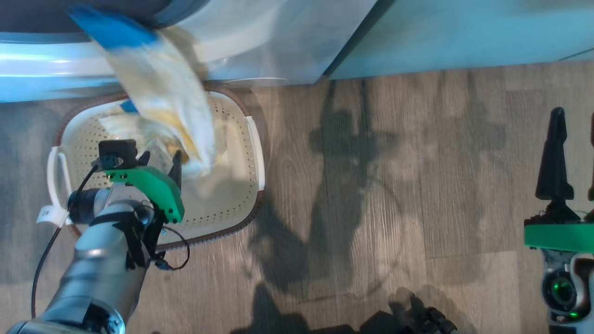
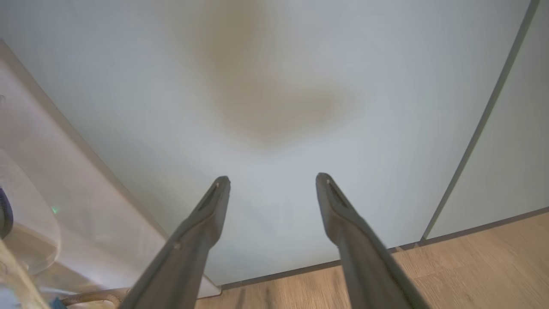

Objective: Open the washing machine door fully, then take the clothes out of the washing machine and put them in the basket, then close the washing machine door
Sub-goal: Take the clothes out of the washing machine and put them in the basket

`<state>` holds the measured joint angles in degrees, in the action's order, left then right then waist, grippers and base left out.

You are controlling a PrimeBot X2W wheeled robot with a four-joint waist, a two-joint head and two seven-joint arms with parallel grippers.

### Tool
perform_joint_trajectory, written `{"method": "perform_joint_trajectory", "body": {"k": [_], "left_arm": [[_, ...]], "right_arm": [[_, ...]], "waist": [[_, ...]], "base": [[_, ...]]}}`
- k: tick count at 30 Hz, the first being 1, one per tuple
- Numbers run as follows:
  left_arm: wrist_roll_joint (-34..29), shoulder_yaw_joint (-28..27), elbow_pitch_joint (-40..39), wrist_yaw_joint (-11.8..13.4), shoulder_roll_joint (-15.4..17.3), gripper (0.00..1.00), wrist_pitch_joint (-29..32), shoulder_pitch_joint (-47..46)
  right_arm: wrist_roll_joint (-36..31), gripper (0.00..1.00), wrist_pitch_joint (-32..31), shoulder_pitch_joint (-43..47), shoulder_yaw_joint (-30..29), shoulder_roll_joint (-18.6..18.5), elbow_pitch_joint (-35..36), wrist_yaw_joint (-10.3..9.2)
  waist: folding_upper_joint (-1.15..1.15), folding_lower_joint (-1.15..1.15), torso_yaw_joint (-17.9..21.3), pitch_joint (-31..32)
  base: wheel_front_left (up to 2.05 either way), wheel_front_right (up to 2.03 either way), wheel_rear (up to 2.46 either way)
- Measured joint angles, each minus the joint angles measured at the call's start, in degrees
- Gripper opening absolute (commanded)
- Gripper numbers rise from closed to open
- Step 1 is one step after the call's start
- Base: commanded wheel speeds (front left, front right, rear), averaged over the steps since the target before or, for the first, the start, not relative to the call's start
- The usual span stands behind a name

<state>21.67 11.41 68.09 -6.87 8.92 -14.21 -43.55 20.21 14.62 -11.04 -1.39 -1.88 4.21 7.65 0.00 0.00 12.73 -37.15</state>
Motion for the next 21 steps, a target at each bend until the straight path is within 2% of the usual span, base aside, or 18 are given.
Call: {"method": "perform_joint_trajectory", "body": {"k": [5,11,21], "left_arm": [[-1.2,-0.3,-6.0,1.0,0.0,1.0,-0.1,1.5],[-3.2,-2.5,-16.0,2.9,-0.1,1.0,-0.2,9.1],[-6.1,-8.0,-33.6,3.5,-2.9,1.0,-0.4,18.2]], "right_arm": [[-0.7,1.0,0.0,0.0,-0.6,0.0,0.0,-0.01],[-2.3,1.0,0.0,0.3,-2.0,0.0,0.0,0.0],[-5.4,1.0,0.0,3.8,-3.4,0.0,0.1,-0.01]], "waist": [[0.0,0.0,-1.2,1.3],[0.0,-0.01,-3.2,3.7],[0.0,-0.01,-7.3,9.5]], "base": [[0.0,0.0,0.0],[0.0,0.0,0.0],[0.0,0.0,0.0]]}}
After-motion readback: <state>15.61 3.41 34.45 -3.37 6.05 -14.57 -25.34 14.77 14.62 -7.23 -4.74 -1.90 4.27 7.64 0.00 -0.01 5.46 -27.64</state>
